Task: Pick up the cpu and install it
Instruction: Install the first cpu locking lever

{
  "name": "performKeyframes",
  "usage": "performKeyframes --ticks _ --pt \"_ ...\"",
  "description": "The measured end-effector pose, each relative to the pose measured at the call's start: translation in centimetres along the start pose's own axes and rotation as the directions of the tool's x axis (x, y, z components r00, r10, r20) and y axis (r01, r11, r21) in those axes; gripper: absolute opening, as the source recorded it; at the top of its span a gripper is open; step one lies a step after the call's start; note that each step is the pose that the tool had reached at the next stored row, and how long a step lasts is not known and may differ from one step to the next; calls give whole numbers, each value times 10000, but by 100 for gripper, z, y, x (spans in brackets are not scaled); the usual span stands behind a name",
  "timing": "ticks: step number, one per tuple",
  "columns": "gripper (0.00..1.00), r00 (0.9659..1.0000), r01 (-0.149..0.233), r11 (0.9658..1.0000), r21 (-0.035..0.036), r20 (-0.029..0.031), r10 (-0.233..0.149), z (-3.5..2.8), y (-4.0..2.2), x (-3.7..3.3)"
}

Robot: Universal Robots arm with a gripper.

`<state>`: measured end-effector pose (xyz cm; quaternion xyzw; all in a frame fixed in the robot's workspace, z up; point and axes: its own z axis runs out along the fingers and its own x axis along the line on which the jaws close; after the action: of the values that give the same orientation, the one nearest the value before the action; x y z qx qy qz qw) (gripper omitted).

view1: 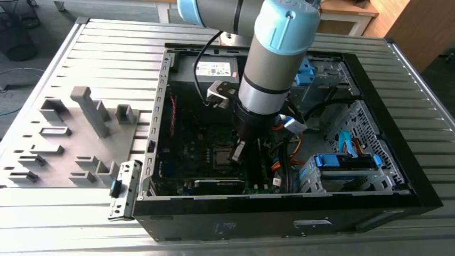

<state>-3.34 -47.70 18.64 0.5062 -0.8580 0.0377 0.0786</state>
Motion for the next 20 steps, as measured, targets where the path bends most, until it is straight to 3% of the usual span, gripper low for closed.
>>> performKeyframes --ticks 6,11,20 --pt "11 10000 1 10000 2 3 -1 3 1 0" --pt "11 10000 4 10000 -21 66 -4 8 6 3" --pt "11 10000 5 10000 -22 69 -5 16 -17 45"
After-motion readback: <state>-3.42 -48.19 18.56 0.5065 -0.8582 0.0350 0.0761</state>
